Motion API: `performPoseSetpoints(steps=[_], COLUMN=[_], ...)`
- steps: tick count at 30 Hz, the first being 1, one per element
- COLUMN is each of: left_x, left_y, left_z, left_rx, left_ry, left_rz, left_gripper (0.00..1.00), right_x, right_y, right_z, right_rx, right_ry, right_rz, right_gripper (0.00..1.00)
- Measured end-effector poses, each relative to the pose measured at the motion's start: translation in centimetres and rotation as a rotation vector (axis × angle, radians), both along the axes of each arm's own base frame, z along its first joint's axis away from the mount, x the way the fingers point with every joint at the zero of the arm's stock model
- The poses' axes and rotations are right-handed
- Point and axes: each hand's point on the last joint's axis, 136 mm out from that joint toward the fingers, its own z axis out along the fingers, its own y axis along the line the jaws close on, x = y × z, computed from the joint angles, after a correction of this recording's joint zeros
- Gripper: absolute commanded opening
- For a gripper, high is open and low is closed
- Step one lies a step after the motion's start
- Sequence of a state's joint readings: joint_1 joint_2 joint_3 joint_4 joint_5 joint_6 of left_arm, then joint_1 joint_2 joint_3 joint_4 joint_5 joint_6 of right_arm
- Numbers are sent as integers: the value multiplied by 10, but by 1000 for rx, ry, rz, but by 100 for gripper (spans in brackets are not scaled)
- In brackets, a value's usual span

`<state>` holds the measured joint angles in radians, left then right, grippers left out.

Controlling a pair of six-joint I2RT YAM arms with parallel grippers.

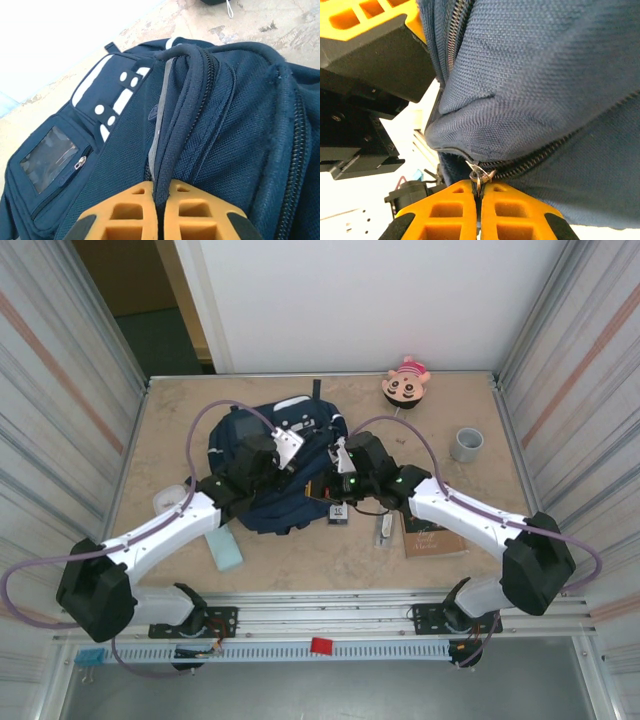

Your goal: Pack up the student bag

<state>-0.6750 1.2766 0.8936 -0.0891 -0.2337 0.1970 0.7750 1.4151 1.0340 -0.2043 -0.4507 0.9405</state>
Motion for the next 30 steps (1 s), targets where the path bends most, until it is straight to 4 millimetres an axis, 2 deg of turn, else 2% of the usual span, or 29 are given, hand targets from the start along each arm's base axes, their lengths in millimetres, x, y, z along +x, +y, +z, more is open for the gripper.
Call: performPoseSetpoints(steps=[6, 12, 14, 16, 18, 20, 22, 26, 30], left_x=[-1, -3, -3, -4, -7, -10, -16, -25, -31], left_y=[0, -2, -3, -3, -2, 1, 4, 11, 16], left_z=[-2, -2, -2, -2, 0, 5, 6, 7, 8], left_rx=[2, -32, -39, -41, -43, -61, -86, -158, -218], left_ry=[-7, 7, 11, 11, 2, -7, 7, 47, 73], left_rz=[17, 31, 31, 25, 11, -12, -52, -134, -215], left_gripper=[0, 0, 0, 0, 0, 0, 0, 0, 0], right_x=[-5, -15, -17, -17, -18, -20, -20, -19, -9], right_y=[7, 34, 42, 45, 43, 41, 38, 19, 1], right_z=[8, 2, 0, -2, -5, -8, -4, 21, 42], right_rx=[9, 26, 32, 32, 25, 16, 27, 86, 159], right_ry=[49, 93, 98, 104, 116, 120, 103, 29, -11], right_rz=[-21, 9, 23, 23, 19, 15, 5, -41, -98], right_gripper=[4, 6, 10, 22, 44, 56, 62, 75, 78])
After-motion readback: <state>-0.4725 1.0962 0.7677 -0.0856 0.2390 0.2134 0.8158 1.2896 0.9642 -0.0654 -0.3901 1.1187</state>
